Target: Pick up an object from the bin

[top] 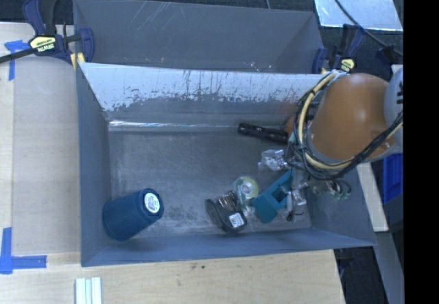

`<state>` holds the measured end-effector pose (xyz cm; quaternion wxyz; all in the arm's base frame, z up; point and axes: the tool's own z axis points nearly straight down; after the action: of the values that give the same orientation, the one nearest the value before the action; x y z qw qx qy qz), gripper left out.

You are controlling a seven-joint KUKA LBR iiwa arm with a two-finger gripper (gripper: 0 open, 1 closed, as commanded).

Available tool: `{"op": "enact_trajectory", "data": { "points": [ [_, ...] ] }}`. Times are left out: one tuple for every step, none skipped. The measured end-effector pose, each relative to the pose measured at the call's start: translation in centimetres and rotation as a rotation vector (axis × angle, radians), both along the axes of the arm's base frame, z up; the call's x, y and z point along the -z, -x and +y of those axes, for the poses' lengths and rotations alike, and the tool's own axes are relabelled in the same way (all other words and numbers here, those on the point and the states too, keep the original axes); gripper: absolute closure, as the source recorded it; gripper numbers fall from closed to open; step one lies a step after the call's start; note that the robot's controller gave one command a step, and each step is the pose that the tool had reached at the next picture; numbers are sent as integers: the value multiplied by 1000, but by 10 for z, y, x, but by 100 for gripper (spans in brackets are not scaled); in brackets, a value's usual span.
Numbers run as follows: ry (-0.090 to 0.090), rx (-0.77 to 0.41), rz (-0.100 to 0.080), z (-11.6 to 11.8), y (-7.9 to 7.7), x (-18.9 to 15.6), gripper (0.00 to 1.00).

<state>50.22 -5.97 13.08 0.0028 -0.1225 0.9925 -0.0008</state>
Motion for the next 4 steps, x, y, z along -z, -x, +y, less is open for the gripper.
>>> {"op": "enact_trajectory", "data": {
  "points": [
    [2,-165,-10,-35,11,-18,0],
    [1,-136,-1,-62,-16,28,0],
    [4,-291,-18,-69,-48,61,0],
    [3,-131,-5,-74,-50,61,100]
  ]
}}
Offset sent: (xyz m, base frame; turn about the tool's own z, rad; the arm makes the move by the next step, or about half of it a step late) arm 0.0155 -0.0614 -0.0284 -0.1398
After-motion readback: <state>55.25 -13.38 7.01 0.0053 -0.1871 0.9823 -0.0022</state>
